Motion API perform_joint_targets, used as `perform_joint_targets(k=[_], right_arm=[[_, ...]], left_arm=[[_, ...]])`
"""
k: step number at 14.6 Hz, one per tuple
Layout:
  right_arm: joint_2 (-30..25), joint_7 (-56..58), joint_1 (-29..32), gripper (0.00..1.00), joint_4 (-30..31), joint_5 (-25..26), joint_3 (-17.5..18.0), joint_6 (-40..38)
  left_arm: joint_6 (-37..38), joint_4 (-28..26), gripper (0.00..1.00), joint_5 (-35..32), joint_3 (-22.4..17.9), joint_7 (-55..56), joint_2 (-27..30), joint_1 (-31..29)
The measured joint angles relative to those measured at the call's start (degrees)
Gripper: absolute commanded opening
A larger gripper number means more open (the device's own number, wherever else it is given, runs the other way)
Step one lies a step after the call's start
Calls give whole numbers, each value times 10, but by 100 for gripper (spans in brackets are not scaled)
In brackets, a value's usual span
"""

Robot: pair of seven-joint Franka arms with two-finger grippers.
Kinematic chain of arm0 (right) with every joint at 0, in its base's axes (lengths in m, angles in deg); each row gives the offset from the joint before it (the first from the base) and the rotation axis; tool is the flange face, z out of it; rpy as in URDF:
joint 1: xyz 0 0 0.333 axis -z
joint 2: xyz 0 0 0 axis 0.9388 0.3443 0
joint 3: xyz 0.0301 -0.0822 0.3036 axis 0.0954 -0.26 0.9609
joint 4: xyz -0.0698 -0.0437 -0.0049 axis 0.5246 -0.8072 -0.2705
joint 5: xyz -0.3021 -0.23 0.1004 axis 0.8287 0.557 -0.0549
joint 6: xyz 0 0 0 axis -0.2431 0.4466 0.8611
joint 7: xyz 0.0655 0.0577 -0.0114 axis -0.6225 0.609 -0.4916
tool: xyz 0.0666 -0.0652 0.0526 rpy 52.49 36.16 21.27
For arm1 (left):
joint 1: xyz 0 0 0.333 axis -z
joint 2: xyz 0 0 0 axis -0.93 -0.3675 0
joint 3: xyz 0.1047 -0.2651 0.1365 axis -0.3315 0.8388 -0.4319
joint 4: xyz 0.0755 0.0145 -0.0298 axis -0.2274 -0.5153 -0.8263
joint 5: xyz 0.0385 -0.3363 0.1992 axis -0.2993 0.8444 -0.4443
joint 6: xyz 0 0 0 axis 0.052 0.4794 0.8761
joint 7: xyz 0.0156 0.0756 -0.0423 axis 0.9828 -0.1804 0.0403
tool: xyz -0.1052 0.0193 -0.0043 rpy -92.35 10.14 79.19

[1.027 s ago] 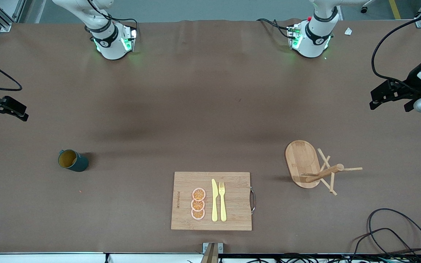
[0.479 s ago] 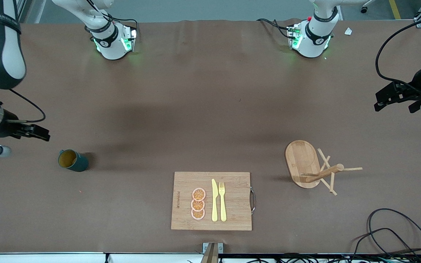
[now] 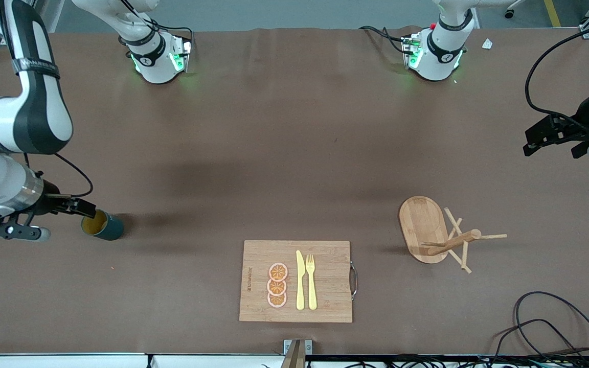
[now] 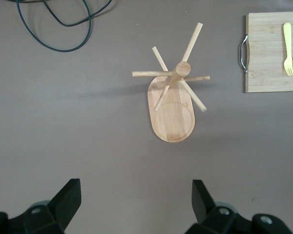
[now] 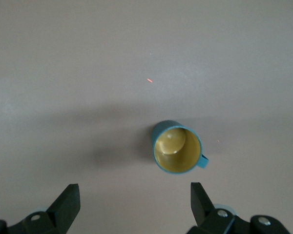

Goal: Pass cup and hang on rack
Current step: 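Lower the right gripper over the teal mug rim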

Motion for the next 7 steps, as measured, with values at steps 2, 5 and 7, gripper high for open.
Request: perform_joint_targets(k=[2, 5, 7], right_arm=[[12, -1, 1, 100, 10, 0, -1, 25], [24, -1, 2, 100, 36, 0, -3, 66], [34, -1, 2, 100, 62, 0, -3, 82]], left_arm=[[0, 0, 100, 0, 0, 0, 0, 0], [0, 0, 100, 0, 0, 0, 0, 0], [0, 0, 100, 0, 0, 0, 0, 0]])
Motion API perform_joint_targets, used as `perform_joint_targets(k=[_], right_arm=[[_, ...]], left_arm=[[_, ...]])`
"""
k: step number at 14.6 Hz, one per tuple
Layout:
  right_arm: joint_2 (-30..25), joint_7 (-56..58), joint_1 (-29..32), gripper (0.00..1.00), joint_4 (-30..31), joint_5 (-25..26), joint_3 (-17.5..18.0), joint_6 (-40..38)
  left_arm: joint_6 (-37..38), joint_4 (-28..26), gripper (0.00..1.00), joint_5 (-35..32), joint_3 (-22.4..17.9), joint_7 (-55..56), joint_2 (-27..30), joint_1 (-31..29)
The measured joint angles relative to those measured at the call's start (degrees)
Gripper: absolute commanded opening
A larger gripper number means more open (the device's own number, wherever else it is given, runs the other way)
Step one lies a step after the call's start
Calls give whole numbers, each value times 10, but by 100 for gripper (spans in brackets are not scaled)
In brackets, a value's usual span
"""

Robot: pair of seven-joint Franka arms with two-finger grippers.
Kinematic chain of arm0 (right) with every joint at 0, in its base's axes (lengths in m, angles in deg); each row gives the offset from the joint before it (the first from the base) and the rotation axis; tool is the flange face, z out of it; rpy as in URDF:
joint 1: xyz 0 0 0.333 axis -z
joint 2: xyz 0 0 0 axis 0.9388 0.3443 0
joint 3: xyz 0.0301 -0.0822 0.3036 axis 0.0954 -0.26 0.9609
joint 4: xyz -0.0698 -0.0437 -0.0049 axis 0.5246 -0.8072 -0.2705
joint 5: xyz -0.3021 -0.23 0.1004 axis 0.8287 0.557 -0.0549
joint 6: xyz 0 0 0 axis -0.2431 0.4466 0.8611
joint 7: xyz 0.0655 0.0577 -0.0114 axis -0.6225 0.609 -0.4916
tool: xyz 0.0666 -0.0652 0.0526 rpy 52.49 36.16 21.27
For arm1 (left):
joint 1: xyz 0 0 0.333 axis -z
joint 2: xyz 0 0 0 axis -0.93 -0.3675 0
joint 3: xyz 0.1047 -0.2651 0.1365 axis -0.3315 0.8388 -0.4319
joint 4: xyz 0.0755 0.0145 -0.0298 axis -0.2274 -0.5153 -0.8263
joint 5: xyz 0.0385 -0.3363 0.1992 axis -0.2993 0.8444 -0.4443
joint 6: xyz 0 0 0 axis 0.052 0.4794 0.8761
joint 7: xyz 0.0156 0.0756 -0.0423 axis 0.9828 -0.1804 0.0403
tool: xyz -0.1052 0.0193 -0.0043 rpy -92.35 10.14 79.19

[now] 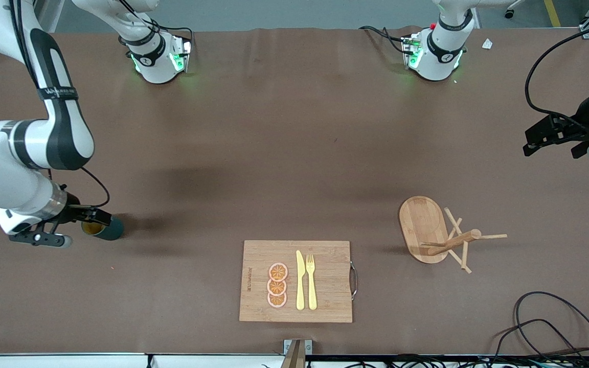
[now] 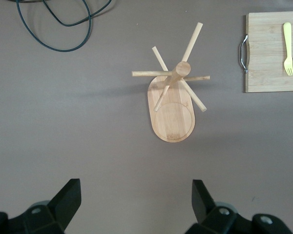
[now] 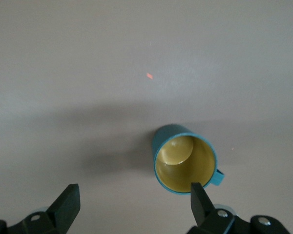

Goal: Pass cup and hang on rack
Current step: 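Lower the right gripper over the teal mug rim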

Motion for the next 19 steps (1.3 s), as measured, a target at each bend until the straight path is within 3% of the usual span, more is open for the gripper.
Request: perform_joint_targets(k=[6, 19], right_arm=[[19, 0, 1, 100, 36, 0, -1, 21], [40, -1, 11, 100, 38, 0, -2, 55]], left_arm=[[0, 0, 100, 0, 0, -5, 0, 0], [0, 0, 100, 0, 0, -7, 0, 0]])
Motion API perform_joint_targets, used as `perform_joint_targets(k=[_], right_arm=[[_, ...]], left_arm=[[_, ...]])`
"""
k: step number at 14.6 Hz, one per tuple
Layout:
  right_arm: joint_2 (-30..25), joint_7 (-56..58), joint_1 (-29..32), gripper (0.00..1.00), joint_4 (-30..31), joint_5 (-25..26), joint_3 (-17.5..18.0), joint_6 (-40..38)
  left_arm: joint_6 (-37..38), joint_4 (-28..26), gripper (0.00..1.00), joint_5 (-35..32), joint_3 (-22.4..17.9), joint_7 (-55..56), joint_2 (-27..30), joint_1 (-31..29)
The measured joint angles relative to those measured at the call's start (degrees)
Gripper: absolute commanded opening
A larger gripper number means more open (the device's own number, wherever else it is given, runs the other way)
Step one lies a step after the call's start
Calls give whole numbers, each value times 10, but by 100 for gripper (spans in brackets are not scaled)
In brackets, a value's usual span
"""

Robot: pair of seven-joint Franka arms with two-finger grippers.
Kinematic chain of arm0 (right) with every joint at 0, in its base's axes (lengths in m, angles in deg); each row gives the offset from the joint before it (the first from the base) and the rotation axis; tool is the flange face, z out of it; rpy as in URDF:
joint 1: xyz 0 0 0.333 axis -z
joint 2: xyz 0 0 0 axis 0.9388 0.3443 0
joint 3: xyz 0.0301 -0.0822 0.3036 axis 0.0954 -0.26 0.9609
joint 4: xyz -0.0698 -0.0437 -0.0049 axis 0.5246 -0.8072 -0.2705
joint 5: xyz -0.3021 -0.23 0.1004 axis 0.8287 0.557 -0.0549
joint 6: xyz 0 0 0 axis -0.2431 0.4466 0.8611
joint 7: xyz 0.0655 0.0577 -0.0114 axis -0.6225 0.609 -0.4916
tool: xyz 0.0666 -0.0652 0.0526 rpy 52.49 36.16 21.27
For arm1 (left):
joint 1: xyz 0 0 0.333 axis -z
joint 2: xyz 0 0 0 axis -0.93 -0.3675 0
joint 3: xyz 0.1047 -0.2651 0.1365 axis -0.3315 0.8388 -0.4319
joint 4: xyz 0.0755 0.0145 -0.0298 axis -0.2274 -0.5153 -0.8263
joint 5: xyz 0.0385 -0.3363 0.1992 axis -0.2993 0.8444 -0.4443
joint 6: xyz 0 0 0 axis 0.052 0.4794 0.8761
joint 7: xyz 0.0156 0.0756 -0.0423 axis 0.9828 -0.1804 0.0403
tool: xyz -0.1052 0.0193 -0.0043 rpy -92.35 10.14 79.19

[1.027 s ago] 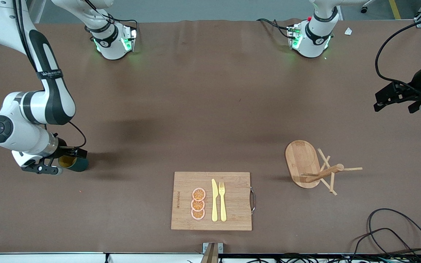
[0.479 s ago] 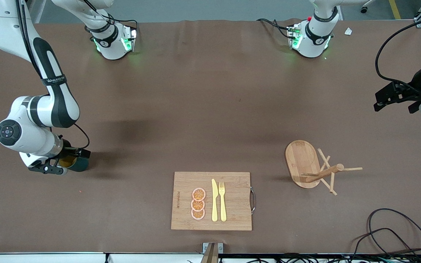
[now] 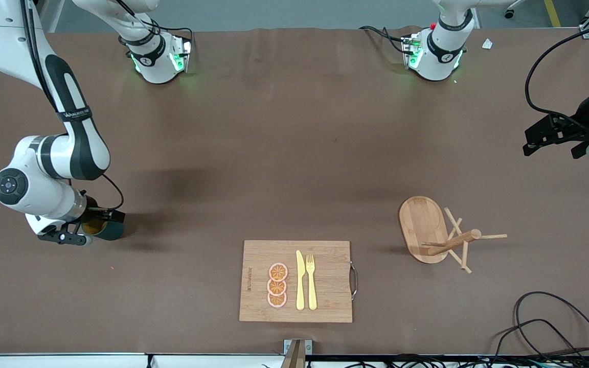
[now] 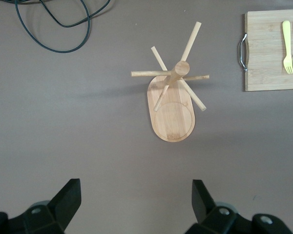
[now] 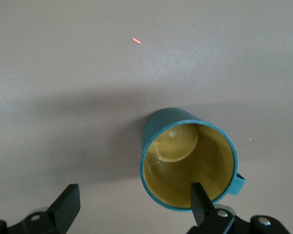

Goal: Pass cup and hang on rack
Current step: 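Lower the right gripper over the teal mug rim, then close the right gripper on the teal mug rim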

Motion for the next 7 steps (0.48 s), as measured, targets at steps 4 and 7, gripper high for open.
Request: perform_joint_targets(k=[4, 7], right_arm=[[2, 0, 1, 100, 0, 0, 0, 19], [11, 0, 2, 100, 0, 0, 0, 31]], left_arm=[[0, 0, 100, 0, 0, 0, 0, 0], [0, 0, 100, 0, 0, 0, 0, 0]])
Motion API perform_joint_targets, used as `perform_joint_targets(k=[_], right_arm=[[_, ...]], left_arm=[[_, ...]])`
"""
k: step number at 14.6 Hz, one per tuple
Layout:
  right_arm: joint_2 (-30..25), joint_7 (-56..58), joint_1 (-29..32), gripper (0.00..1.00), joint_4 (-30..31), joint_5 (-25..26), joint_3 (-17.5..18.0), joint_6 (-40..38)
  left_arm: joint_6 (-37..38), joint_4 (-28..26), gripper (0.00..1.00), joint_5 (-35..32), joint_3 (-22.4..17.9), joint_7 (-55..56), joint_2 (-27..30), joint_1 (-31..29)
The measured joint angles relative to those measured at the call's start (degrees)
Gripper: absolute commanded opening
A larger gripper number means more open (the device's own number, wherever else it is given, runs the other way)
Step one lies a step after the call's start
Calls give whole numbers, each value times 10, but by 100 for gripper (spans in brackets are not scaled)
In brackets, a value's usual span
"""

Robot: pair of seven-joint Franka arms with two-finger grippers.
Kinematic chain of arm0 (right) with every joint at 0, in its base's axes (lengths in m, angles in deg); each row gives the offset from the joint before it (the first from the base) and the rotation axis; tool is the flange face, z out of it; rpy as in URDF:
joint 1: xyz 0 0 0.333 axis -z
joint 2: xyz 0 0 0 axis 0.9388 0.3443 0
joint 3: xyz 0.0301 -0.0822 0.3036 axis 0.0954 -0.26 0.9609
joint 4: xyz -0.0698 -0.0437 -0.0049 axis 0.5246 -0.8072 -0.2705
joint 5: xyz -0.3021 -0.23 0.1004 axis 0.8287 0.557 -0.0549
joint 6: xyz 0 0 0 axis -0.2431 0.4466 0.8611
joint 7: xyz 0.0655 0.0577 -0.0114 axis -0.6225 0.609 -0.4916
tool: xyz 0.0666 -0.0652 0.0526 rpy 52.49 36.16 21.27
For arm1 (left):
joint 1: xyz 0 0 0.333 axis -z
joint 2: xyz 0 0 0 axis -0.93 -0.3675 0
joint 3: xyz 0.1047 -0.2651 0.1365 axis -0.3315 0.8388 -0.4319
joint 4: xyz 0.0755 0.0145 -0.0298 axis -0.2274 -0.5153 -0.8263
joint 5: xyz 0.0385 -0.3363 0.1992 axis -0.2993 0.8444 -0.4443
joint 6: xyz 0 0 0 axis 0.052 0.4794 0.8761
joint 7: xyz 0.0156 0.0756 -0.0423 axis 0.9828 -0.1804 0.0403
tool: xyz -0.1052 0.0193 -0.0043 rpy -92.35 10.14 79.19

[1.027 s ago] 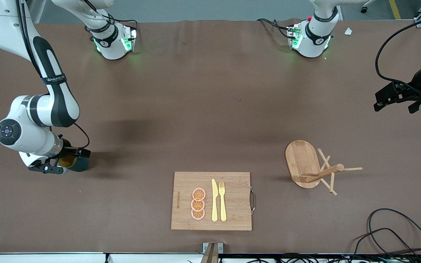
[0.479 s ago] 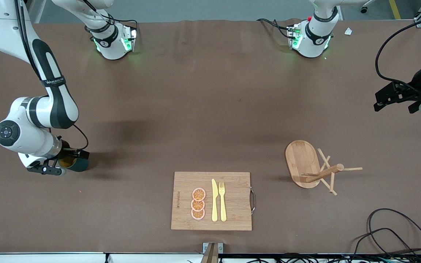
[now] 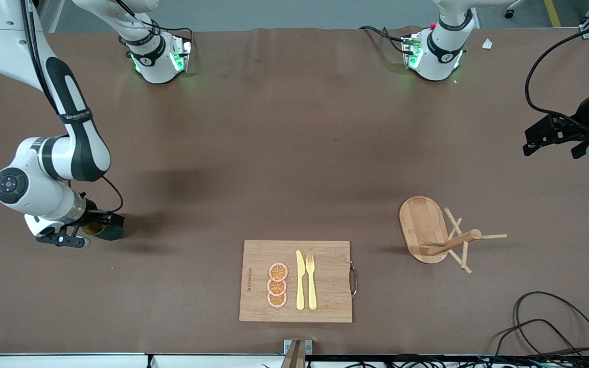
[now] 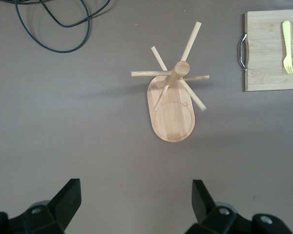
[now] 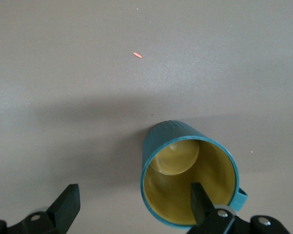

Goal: Pass cup and hang on rack
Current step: 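Close the right gripper on the teal mug rim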

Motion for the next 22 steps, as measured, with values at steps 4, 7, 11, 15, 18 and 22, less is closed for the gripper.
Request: perform_joint_targets(k=[4, 7, 11, 15, 18, 22], right_arm=[[14, 0, 1, 100, 0, 0, 0, 9], [19, 0, 1, 100, 0, 0, 0, 8], [24, 0, 1, 66, 1, 0, 0, 5], [28, -1, 4, 50, 1, 0, -1, -2], [28, -1, 4, 38, 0, 0, -1, -2], [28, -1, 3, 13, 0, 0, 0, -5]], left_arm=[[0, 0, 100, 0, 0, 0, 0, 0], [0, 0, 100, 0, 0, 0, 0, 0], [0, 0, 100, 0, 0, 0, 0, 0], [0, 0, 100, 0, 0, 0, 0, 0], [0, 0, 100, 0, 0, 0, 0, 0], [0, 0, 100, 0, 0, 0, 0, 0]])
